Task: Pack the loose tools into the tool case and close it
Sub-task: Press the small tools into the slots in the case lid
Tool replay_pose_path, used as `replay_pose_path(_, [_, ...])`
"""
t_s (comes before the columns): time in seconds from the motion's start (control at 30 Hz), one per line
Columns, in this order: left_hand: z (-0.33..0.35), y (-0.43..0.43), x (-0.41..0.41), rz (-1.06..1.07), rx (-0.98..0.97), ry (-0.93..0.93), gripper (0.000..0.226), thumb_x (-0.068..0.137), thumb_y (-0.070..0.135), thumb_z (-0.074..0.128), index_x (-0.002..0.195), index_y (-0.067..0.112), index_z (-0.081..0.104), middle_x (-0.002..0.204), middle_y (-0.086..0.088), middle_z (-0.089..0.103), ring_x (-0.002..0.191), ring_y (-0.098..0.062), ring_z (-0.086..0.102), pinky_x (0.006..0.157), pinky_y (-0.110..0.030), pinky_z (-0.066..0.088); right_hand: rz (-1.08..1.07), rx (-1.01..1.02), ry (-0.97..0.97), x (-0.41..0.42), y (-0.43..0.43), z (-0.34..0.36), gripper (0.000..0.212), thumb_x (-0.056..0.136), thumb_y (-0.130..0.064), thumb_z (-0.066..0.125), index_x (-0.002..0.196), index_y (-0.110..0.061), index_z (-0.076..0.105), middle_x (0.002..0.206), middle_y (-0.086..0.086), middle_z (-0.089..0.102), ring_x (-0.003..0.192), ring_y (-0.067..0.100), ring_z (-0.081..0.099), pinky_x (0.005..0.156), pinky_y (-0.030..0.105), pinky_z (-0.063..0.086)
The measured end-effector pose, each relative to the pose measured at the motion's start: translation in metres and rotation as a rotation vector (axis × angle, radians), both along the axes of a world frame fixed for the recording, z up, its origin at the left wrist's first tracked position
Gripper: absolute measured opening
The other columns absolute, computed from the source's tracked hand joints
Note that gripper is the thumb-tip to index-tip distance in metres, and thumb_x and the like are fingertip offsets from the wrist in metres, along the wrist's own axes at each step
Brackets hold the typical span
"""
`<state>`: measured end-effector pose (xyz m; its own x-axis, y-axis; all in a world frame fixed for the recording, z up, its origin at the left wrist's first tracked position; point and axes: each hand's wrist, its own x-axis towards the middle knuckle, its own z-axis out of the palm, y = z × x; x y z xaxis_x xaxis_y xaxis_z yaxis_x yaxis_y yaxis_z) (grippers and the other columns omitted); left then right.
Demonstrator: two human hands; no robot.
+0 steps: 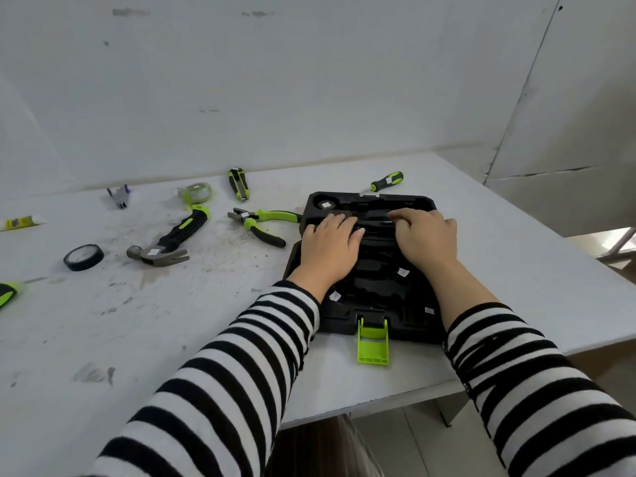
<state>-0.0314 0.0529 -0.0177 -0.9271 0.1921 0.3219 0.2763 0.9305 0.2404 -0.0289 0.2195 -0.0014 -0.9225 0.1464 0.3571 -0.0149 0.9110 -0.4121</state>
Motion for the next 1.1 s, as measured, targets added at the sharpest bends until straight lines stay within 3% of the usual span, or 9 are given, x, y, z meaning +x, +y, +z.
replay_pose_path(0.17, [-0.0052,-0.0013,-0.0008,0.025,0.023,0.016,0.046,0.101,0.043,0.029,0.138,0.022,0.046,0.148,0.004,0.042,0.14,-0.015,0.031,0.109,-0.038,0.023,0.05,0.055,-0.031,-0.0039,-0.0004,-0.0024,0.034,0.087,-0.055,0.049,0.111,-0.038,0.067,0.108,-0.007,0.068,0.112,0.021,0.054,0.094,0.038,0.033])
replay_pose_path(0.3, [-0.0076,-0.0031,0.0018,0.02,0.041,0.044,0.045,0.1,0.043,0.032,0.136,0.021,0.049,0.146,0.003,0.045,0.139,-0.015,0.033,0.109,-0.037,0.024,-0.024,-0.038,-0.017,-0.0065,0.0025,-0.0011,0.031,0.089,-0.043,0.059,0.116,-0.031,0.069,0.12,0.004,0.061,0.115,0.027,0.05,0.097,0.038,0.04])
replay_pose_path(0.43, [-0.0083,-0.0026,0.0025,0.009,0.057,0.045,0.046,0.1,0.043,0.033,0.139,0.022,0.046,0.148,0.004,0.042,0.14,-0.014,0.033,0.11,-0.037,0.024,-0.071,-0.049,-0.028,-0.0074,0.0036,-0.0009,0.027,0.092,-0.031,0.06,0.117,-0.029,0.069,0.123,0.006,0.058,0.116,0.03,0.046,0.097,0.036,0.038])
replay_pose_path(0.57, [-0.0059,-0.0024,0.0041,0.012,0.097,0.044,0.047,0.099,0.042,0.036,0.141,0.02,0.041,0.149,0.003,0.04,0.138,-0.015,0.036,0.11,-0.037,0.026,-0.056,-0.007,-0.05,-0.0066,0.0016,0.0004,0.025,0.096,-0.032,0.051,0.114,-0.034,0.069,0.118,0.004,0.061,0.116,0.029,0.046,0.094,0.037,0.035])
replay_pose_path(0.77, [-0.0039,-0.0022,0.0058,0.025,0.094,0.049,0.048,0.099,0.042,0.036,0.14,0.019,0.043,0.141,0.003,0.049,0.131,-0.017,0.044,0.107,-0.036,0.029,-0.095,0.046,-0.054,-0.0061,-0.001,-0.0015,0.033,0.101,-0.026,0.038,0.117,-0.021,0.067,0.118,0.01,0.057,0.114,0.031,0.043,0.092,0.037,0.032])
replay_pose_path(0.9, [-0.0035,-0.0006,0.0061,0.008,0.05,0.038,0.045,0.1,0.039,0.032,0.142,0.023,0.041,0.143,0.006,0.047,0.134,-0.014,0.039,0.107,-0.037,0.027,-0.177,0.048,-0.015,-0.0051,-0.0011,-0.0015,0.035,0.102,-0.03,0.035,0.114,-0.025,0.067,0.108,0.007,0.064,0.112,0.03,0.043,0.087,0.037,0.03])
replay_pose_path(1.1, [-0.0027,-0.0003,0.007,0.005,0.015,0.002,0.044,0.102,0.036,0.028,0.143,0.027,0.039,0.146,0.008,0.044,0.141,-0.013,0.029,0.108,-0.038,0.022,-0.28,0.009,0.019,-0.0028,0.0013,0.0001,0.029,0.097,-0.039,0.047,0.108,-0.023,0.069,0.114,0.01,0.059,0.115,0.032,0.042,0.091,0.039,0.031])
